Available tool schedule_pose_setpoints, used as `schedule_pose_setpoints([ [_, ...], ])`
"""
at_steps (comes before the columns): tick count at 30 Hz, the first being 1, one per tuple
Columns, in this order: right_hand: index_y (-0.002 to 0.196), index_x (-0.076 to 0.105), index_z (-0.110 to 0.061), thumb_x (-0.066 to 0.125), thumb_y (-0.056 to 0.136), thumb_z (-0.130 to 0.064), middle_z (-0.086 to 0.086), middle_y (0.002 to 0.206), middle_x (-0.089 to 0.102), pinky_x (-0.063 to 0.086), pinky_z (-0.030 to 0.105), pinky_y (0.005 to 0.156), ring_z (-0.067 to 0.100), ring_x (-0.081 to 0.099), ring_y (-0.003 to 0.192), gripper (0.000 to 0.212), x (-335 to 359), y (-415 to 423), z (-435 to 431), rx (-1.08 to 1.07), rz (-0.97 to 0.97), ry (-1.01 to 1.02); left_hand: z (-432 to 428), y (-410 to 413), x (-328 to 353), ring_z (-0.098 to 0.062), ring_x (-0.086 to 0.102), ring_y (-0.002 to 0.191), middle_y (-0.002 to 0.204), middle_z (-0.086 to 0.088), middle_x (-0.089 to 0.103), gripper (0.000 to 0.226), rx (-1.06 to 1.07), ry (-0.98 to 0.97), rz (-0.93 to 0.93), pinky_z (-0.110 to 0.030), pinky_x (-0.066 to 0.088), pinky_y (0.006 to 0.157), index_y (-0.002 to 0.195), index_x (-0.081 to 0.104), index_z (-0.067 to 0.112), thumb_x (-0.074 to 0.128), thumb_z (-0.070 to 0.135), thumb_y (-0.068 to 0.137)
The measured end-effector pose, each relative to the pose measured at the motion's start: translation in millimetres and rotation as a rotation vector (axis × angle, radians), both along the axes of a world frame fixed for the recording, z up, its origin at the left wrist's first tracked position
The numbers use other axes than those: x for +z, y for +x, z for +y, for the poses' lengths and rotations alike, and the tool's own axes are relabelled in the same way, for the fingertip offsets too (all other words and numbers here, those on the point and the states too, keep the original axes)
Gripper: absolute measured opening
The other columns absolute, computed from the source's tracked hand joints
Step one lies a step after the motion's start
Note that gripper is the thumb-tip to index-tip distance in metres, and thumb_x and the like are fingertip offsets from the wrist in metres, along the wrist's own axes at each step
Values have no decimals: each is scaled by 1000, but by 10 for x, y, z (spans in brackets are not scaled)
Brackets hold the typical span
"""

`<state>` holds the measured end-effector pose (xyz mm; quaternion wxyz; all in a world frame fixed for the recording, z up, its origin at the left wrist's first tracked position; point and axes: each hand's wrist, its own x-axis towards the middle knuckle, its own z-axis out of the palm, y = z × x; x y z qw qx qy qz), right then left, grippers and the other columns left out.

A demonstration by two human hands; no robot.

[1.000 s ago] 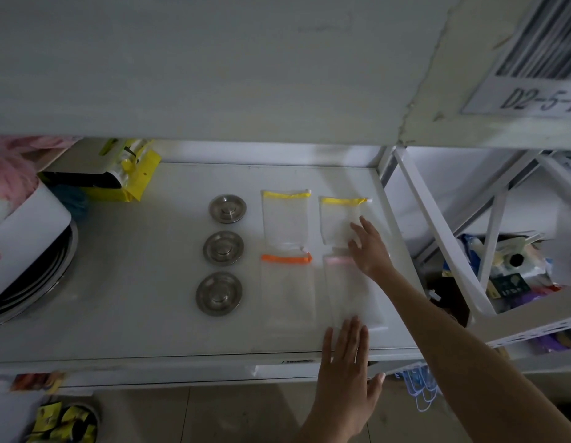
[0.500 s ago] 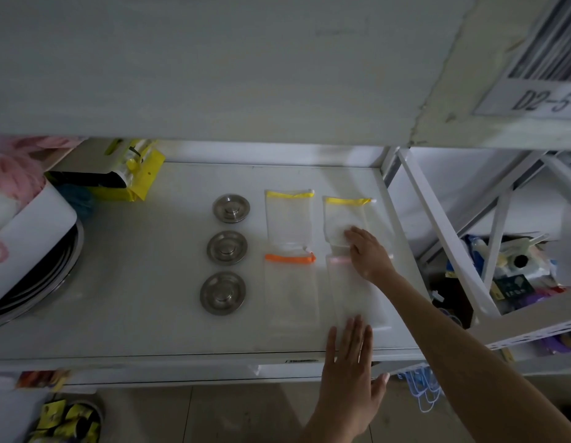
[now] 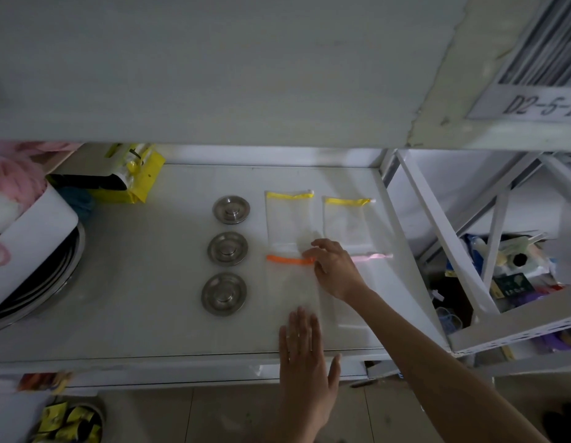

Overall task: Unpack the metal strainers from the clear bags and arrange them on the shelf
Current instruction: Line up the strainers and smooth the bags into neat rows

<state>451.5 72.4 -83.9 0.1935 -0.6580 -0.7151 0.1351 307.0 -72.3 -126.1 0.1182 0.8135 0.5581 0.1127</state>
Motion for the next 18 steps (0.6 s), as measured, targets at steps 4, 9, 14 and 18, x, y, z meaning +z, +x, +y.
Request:
schedule_pose_setpoints([
  [4,103,71,-15,52,79,-2,8,107,65,50,43,89,30,56,100,33,47,51,-5,-84,-19,30,-11,36,-2,-36,25,143,153,-22,40,77,7,10,-6,-50,20,111,143,49,0,45,52,85],
  [9,102,72,-18,53,81,-6,6,104,67,47,43,90,28,55,99,31,109,110,-36,-143,-30,13,-3,42,-36,-37,25,143,154,-22,38,78,5,17,-14,-51,22,111,143,48,1,45,52,85],
  [14,103,70,-19,54,81,-7,7,108,60,46,40,92,28,52,102,30,95,134,-78,-171,-58,-2,-8,34,-65,-36,24,145,156,-22,35,77,-3,19,-27,-52,24,110,146,45,2,44,53,88],
  [18,96,70,-15,58,79,-3,6,107,64,49,40,87,28,56,98,24,127,136,-62,-130,-40,3,-8,25,-71,-36,22,146,157,-22,33,77,-9,26,-33,-52,24,110,147,43,2,43,53,89],
])
